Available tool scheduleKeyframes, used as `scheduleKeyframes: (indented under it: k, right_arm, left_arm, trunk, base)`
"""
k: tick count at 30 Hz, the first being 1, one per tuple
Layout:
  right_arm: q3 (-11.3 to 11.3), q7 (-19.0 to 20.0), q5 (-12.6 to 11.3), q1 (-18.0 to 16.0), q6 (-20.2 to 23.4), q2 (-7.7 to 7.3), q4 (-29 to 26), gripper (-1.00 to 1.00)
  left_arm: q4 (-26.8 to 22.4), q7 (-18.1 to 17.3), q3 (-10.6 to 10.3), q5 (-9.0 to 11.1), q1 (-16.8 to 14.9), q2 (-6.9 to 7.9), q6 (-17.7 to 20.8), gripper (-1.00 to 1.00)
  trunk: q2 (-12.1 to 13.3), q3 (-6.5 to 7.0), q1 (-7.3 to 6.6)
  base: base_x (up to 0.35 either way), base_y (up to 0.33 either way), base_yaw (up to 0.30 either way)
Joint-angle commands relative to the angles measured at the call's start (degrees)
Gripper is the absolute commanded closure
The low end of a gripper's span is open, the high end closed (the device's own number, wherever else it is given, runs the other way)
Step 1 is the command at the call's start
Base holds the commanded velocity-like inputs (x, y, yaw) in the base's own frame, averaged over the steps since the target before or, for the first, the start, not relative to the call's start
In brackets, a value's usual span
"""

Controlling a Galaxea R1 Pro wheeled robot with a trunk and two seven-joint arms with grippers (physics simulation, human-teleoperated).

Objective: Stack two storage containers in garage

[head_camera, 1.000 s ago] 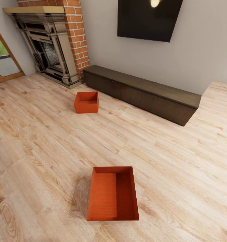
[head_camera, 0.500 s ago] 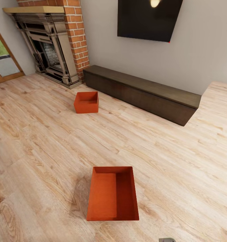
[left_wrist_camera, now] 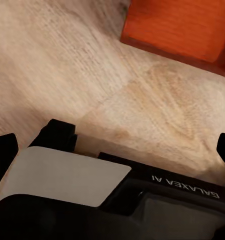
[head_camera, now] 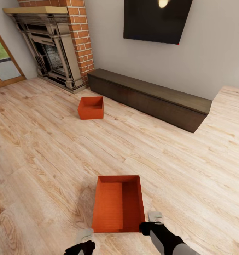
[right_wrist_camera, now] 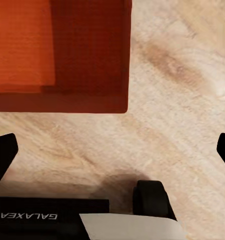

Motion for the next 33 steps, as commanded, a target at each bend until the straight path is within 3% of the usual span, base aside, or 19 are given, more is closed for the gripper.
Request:
scheduleKeyframes:
  k: [1,5,8,9,10,14,21,24,25,26,27,33]
  right_arm:
    - [0.48,-0.42,-0.58,-0.81,0.59,-0.02,-0.25,-1.0]
    - [0.47,-0.45,-0.43,-1.82,-1.4,0.04,-0.41,-1.0]
    - [0.48,-0.36,-0.5,-2.04,-8.32,0.11,0.18,-1.0]
    - [0.54,-0.32,-0.39,-2.09,-13.72,0.14,0.41,-1.0]
    - [0.54,-0.31,-0.35,-2.1,-15.86,0.15,0.54,-1.0]
    - [0.55,-0.29,-0.36,-2.11,-18.99,0.16,0.98,-1.0]
    - [0.56,-0.38,-0.38,-2.12,-19.72,0.17,1.46,-1.0]
    - [0.58,-0.38,-0.42,-2.12,-19.65,0.11,1.64,-1.0]
    - [0.61,-0.37,-0.44,-2.12,-19.59,0.1,1.72,-1.0]
    - [0.6,-0.37,-0.45,-2.12,-19.58,0.09,1.74,-1.0]
    - [0.62,-0.36,-0.46,-2.12,-19.57,0.01,1.84,-1.0]
    - [0.48,0.23,-0.53,-2.12,-20.15,-0.07,4.77,-1.0]
  left_arm:
    - [-0.42,1.54,0.17,0.51,-1.2,-0.43,0.37,-1.0]
    - [-0.82,3.17,0.09,0.57,-4.67,-0.77,1.75,-1.0]
    - [-0.4,3.56,-0.03,0.44,-6.1,-0.86,2.66,-1.0]
    - [-0.02,3.65,-0.79,0.41,-6.41,-0.8,2.22,-1.0]
    - [0.12,3.67,-1.45,0.41,-6.48,-0.75,1.37,-1.0]
    - [0.17,3.82,-3.4,0.38,-6.59,-0.76,-1.57,-1.0]
    - [-0.84,3.73,-4.07,-0.09,-6.79,-0.51,-2.2,-1.0]
    - [-0.95,3.71,-4.12,-3.56,-7.2,-0.46,-2.24,-1.0]
    - [-0.97,3.74,-4.1,-6.86,-7.89,-0.55,-2.24,-1.0]
    - [-0.98,3.74,-4.09,-7.96,-8.18,-0.57,-2.25,-1.0]
    - [-0.97,3.71,-4.06,-13.18,-10.13,-0.79,-2.34,-1.0]
    - [-0.98,3.71,-4.05,-14.0,-10.47,-0.6,-3.12,-1.0]
  trunk:
    - [-0.02,-0.04,0.0]
    - [-0.02,-0.04,0.0]
    - [-0.02,-0.04,0.0]
    - [-0.02,-0.04,0.0]
    - [-0.02,-0.04,0.0]
    - [-0.02,-0.04,0.0]
    - [-0.02,-0.04,0.0]
    - [-0.02,-0.04,0.0]
    - [-0.02,-0.04,0.0]
    - [-0.02,-0.04,0.0]
    - [-0.02,-0.04,0.0]
    - [-0.02,-0.04,0.0]
  base:
    - [0.0,0.0,0.0]
    - [0.0,0.0,0.0]
    - [0.0,0.0,0.0]
    - [0.0,0.0,0.0]
    - [0.0,0.0,0.0]
    - [0.0,0.0,0.0]
    - [0.0,0.0,0.0]
    - [0.0,0.0,0.0]
    - [0.0,0.0,0.0]
    - [0.0,0.0,0.0]
    - [0.0,0.0,0.0]
    - [0.0,0.0,0.0]
